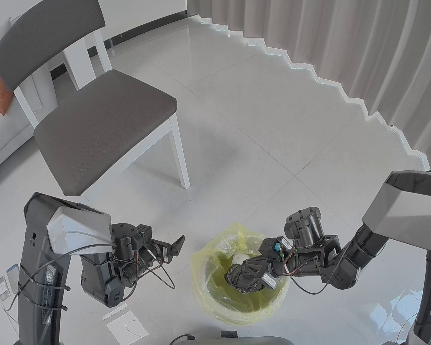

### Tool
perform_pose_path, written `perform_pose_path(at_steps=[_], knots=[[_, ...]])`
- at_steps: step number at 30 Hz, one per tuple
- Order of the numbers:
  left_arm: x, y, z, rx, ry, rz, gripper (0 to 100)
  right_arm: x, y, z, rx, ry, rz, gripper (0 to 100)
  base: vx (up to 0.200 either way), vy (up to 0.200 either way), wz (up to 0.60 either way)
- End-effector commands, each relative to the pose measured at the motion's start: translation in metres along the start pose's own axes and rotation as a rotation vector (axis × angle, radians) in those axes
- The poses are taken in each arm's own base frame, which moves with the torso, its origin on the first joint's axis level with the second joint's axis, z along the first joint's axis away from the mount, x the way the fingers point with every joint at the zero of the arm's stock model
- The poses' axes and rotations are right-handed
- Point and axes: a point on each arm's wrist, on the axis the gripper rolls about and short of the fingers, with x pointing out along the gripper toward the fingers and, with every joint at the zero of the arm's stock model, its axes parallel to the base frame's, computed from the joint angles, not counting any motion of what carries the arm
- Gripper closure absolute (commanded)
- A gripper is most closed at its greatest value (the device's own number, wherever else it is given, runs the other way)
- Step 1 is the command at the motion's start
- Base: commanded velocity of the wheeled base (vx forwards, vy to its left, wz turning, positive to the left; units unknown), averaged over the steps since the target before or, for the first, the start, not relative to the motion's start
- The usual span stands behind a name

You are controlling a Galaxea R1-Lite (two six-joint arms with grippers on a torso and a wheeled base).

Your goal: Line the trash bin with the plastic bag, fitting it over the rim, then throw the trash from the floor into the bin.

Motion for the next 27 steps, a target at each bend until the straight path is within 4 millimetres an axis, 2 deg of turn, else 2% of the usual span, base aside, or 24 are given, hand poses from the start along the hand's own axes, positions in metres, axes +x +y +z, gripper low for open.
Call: perform_pose_path(at_steps=[1,6,13,22,27], knots=[[-0.002,0.006,-0.001,-0.017,-0.004,0.015,0,0.016,0.000,-0.007,-0.018,-0.003,-0.039,100,0.000,0.000,0.00],[-0.007,0.008,-0.006,-0.030,0.024,0.021,0,0.015,0.013,-0.011,-0.041,0.012,-0.028,100,0.000,0.000,0.00],[-0.002,-0.008,-0.010,-0.011,0.025,-0.022,0,0.035,0.019,-0.036,-0.029,0.066,-0.005,100,0.000,0.000,0.00],[-0.002,-0.011,-0.011,-0.008,0.029,-0.028,0,0.058,0.010,-0.035,-0.011,0.093,0.003,100,0.000,0.000,0.00],[-0.004,-0.012,-0.010,-0.007,0.029,-0.031,0,0.062,0.010,-0.037,-0.007,0.123,0.013,100,0.000,0.000,0.00]])
